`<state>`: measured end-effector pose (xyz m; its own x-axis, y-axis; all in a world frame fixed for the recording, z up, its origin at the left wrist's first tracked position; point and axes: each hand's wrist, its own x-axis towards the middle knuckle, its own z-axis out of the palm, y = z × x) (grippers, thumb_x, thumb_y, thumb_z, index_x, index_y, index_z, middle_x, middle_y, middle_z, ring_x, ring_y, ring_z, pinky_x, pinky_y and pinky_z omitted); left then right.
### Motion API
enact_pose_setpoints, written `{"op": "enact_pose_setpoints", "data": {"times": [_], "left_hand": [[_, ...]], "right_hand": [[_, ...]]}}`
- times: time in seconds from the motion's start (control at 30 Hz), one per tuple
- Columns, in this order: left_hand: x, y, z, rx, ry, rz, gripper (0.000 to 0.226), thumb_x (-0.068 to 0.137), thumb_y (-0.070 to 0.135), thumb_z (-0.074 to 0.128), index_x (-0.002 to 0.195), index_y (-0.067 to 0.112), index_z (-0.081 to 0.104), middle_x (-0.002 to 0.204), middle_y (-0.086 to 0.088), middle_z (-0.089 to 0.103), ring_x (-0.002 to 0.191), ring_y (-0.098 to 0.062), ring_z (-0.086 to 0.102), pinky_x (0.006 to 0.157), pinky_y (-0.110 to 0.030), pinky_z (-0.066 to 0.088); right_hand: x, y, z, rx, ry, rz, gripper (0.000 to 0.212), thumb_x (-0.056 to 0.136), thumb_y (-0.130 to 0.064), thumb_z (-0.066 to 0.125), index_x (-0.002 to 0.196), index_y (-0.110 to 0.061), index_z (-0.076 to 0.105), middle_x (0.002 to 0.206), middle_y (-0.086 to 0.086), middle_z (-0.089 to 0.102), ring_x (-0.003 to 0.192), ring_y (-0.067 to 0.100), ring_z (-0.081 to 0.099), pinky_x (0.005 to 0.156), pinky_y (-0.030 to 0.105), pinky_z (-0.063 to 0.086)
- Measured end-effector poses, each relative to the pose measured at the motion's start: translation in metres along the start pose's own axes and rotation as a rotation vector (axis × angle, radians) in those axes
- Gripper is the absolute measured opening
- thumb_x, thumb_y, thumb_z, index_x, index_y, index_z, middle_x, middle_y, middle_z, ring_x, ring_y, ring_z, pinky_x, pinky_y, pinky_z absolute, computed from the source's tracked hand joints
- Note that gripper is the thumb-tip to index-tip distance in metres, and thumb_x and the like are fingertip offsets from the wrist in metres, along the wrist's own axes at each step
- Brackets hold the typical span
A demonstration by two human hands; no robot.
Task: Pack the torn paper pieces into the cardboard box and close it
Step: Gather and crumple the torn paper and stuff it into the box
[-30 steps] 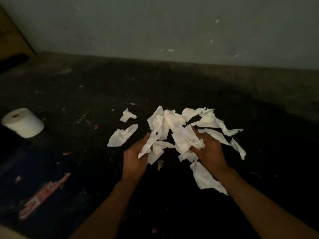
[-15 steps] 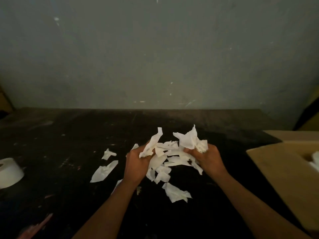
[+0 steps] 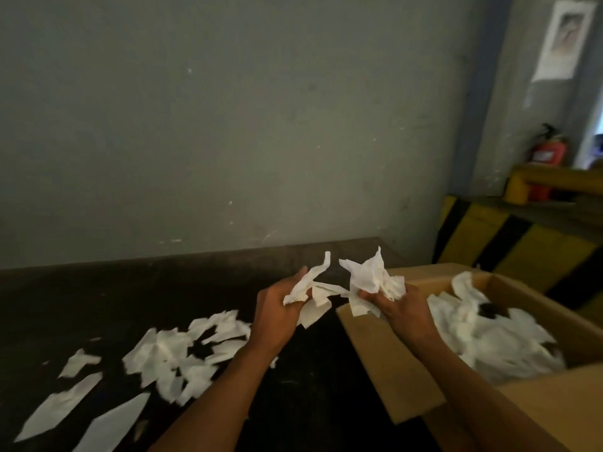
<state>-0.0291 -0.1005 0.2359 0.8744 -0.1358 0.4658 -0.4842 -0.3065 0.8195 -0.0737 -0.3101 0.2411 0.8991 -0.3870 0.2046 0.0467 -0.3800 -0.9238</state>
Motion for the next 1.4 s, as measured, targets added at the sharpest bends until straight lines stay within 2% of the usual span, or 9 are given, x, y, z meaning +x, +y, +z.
{"op": "enact_pose_setpoints", "data": {"times": [0.23,0.4,0.6,0.7,0.8,0.87,0.97,1.2,1.4], "left_hand": [[0.039,0.054,0.157,-0.059,-0.029,0.004,0.032,0.095,0.022,0.059,0.063,0.027,0.065,0.060,0.010,0.064,0.056,0.002,0.058,0.051,-0.012,0.041],[0.045,0.075,0.260,-0.084,-0.115,-0.093,0.023,0.093,0.021,0.061,0.076,0.036,0.067,0.076,0.013,0.068,0.072,0.005,0.064,0.060,-0.007,0.046],[0.044,0.070,0.345,0.188,-0.379,-0.266,0.018,0.098,0.033,0.050,0.103,0.024,0.065,0.099,0.010,0.063,0.091,-0.004,0.058,0.080,-0.016,0.039],[0.039,0.043,0.364,0.361,-0.363,-0.352,0.015,0.096,0.048,0.048,0.106,0.040,0.056,0.106,0.024,0.051,0.102,-0.001,0.047,0.091,-0.016,0.028],[0.034,0.011,0.379,0.574,-0.533,-0.480,0.050,0.094,0.048,0.050,0.139,0.028,0.040,0.143,0.000,0.043,0.129,-0.017,0.043,0.110,-0.031,0.029],[0.027,-0.002,0.382,0.597,-0.599,-0.492,0.055,0.092,0.047,0.053,0.140,0.025,0.037,0.145,-0.002,0.042,0.130,-0.017,0.042,0.109,-0.029,0.029],[0.016,-0.003,0.379,0.669,-0.732,-0.407,0.068,0.086,0.048,0.061,0.144,0.022,0.036,0.140,-0.004,0.049,0.126,-0.021,0.047,0.106,-0.033,0.037],[0.026,0.003,0.372,0.537,-0.642,-0.417,0.109,0.068,0.075,0.061,0.150,0.036,0.001,0.159,0.005,0.014,0.143,-0.024,0.022,0.116,-0.044,0.025],[0.035,0.018,0.364,0.393,-0.460,-0.385,0.090,0.078,0.069,0.056,0.149,0.037,0.012,0.158,0.007,0.021,0.142,-0.022,0.026,0.113,-0.044,0.023]], "right_hand": [[0.074,0.063,-0.137,-0.020,0.108,-0.009,0.044,0.067,-0.040,0.081,0.098,-0.014,0.064,0.092,0.007,0.072,0.083,0.024,0.069,0.076,0.042,0.057],[0.124,0.130,-0.217,-0.055,0.077,0.086,0.101,0.036,-0.086,0.071,0.113,-0.020,0.062,0.103,0.002,0.070,0.092,0.020,0.068,0.085,0.047,0.055],[0.149,0.192,-0.264,-0.306,-0.074,0.137,0.070,0.078,-0.058,0.066,0.133,-0.017,0.051,0.129,0.002,0.058,0.117,0.021,0.056,0.104,0.038,0.042],[0.154,0.219,-0.265,-0.481,-0.275,0.254,0.059,0.083,-0.058,0.053,0.128,-0.019,0.049,0.128,-0.001,0.053,0.118,0.017,0.052,0.107,0.032,0.035],[0.144,0.241,-0.264,-0.697,-0.358,0.070,0.051,0.084,-0.066,0.050,0.126,-0.037,0.050,0.126,-0.001,0.057,0.122,0.022,0.051,0.107,0.040,0.036],[0.138,0.252,-0.264,-0.850,-0.561,0.108,0.080,0.075,-0.080,0.046,0.144,-0.053,0.013,0.156,0.009,0.023,0.142,0.037,0.020,0.115,0.053,0.019],[0.141,0.265,-0.262,-0.868,-0.685,0.207,0.096,0.073,-0.081,0.048,0.142,-0.056,-0.014,0.158,0.015,-0.014,0.143,0.046,-0.005,0.112,0.062,0.012],[0.147,0.253,-0.263,-0.737,-0.558,0.187,0.118,0.069,-0.073,0.063,0.146,-0.040,-0.019,0.157,0.013,-0.009,0.143,0.043,0.002,0.114,0.057,0.014],[0.154,0.235,-0.272,-0.620,-0.509,0.096,0.136,0.047,-0.078,0.072,0.145,-0.046,-0.017,0.160,0.001,-0.008,0.146,0.036,0.001,0.116,0.058,0.015]]}}
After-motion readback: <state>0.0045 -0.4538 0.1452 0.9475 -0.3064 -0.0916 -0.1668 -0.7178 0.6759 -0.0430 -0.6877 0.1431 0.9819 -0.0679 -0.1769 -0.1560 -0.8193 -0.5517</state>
